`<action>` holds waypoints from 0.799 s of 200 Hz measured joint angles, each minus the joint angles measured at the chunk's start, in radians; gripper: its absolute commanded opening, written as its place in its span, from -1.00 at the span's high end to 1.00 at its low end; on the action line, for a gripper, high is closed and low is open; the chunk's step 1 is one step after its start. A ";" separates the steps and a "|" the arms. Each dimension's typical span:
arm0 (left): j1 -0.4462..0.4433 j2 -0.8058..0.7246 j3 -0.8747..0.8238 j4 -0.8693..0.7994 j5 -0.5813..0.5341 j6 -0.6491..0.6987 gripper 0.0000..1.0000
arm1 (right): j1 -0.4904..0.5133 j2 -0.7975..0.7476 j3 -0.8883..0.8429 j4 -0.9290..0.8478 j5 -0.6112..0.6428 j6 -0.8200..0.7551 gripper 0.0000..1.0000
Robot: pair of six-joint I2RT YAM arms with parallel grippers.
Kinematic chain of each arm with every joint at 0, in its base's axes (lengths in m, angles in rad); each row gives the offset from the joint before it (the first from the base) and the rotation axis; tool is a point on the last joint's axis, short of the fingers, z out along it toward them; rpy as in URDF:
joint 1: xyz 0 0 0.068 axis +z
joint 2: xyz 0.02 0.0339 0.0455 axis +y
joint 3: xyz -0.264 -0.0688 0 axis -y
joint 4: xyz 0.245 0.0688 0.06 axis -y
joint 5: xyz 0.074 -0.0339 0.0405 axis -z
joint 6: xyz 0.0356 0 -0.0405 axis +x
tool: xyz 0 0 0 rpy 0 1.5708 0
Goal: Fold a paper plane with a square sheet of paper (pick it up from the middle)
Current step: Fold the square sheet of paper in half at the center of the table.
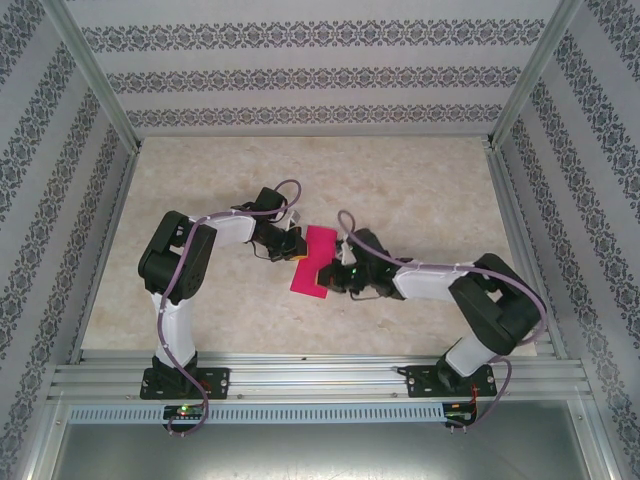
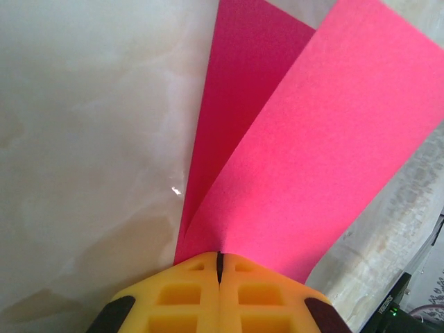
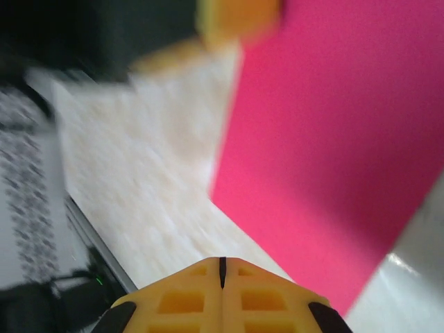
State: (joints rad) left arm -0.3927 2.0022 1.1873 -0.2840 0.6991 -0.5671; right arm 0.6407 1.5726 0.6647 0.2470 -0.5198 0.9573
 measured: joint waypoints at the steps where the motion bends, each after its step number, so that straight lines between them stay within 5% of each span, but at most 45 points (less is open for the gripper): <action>1: 0.000 0.000 0.000 0.000 0.000 0.000 1.00 | -0.005 -0.002 0.005 0.000 0.000 -0.001 0.91; 37: 0.000 0.000 0.000 0.000 0.000 0.003 1.00 | -0.122 0.055 0.134 0.004 -0.002 -0.018 0.91; 160: 0.000 0.000 0.000 0.000 0.000 0.007 1.00 | -0.148 0.269 0.175 -0.003 -0.046 -0.038 0.90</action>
State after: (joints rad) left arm -0.3927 2.0022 1.1870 -0.2844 0.6991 -0.5602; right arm 0.4927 1.8412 0.8398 0.2436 -0.5659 0.9195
